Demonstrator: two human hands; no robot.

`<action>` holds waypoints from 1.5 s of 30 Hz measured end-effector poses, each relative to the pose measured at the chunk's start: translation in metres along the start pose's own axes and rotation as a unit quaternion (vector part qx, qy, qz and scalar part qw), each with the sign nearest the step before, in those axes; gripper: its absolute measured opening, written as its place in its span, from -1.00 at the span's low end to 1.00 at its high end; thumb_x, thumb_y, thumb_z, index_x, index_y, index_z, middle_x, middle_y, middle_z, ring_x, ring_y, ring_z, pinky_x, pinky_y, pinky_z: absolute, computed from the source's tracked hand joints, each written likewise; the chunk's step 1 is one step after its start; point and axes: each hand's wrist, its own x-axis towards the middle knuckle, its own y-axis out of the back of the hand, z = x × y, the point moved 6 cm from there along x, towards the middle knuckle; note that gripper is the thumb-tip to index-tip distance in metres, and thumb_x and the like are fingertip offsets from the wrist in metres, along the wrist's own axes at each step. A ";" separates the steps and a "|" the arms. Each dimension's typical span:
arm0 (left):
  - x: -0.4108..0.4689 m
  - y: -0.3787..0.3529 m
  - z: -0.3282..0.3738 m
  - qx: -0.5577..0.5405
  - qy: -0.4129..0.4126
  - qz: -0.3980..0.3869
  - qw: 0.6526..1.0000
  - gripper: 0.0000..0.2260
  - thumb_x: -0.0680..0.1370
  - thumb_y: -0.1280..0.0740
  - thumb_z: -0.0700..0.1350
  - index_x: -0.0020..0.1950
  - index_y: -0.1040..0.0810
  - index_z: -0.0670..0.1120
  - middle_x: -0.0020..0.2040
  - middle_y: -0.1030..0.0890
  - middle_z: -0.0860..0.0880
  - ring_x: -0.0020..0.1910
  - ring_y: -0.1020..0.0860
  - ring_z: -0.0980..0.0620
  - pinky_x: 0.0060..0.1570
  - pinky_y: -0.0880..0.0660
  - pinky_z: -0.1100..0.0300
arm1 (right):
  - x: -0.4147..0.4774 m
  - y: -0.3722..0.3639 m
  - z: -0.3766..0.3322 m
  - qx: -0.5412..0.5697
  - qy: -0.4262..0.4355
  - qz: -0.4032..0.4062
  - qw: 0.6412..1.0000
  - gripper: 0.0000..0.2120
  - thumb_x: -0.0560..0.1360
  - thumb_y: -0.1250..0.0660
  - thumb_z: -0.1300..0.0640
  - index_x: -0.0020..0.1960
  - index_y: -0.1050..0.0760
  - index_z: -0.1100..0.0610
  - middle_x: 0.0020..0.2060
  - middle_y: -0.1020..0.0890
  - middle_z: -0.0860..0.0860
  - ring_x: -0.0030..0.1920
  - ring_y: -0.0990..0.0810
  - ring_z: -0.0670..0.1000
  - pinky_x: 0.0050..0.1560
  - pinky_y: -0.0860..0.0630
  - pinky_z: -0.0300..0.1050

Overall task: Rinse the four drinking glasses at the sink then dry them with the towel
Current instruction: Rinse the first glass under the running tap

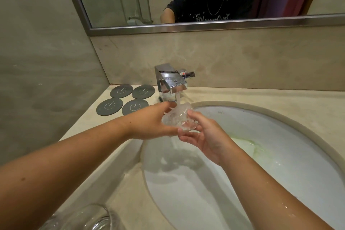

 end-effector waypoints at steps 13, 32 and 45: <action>-0.001 0.004 0.017 -0.102 -0.084 0.107 0.985 -0.52 0.60 -0.44 0.05 0.52 -0.48 0.17 0.42 -0.48 0.31 0.33 -0.38 0.56 0.29 -0.25 0.61 | 0.000 -0.005 0.002 0.027 0.007 -0.013 1.000 -0.50 0.62 -0.38 -0.15 0.25 -0.61 0.29 -0.04 -0.63 0.19 -0.10 -0.71 0.16 0.11 -0.72 0.02; 0.008 -0.007 0.018 -0.285 -0.005 -0.011 0.958 -0.72 0.70 -0.25 0.11 0.37 -0.55 0.07 0.27 -0.69 0.03 0.28 -0.64 0.04 0.34 -0.55 0.03 | 0.002 -0.005 0.000 -0.013 0.044 -0.038 0.998 -0.59 0.64 -0.35 -0.09 0.31 -0.64 0.19 0.18 -0.71 0.23 -0.05 -0.68 0.14 0.08 -0.70 -0.04; 0.010 -0.001 0.006 -0.113 -0.021 0.067 0.991 -0.37 0.52 -0.48 0.24 0.47 -0.36 0.02 0.24 -0.62 0.14 0.19 -0.64 0.14 0.23 -0.55 0.20 | 0.001 -0.002 -0.002 0.022 0.030 -0.011 0.999 -0.52 0.65 -0.32 -0.15 0.24 -0.65 0.27 -0.05 -0.64 0.22 -0.15 -0.71 0.09 0.19 -0.69 0.04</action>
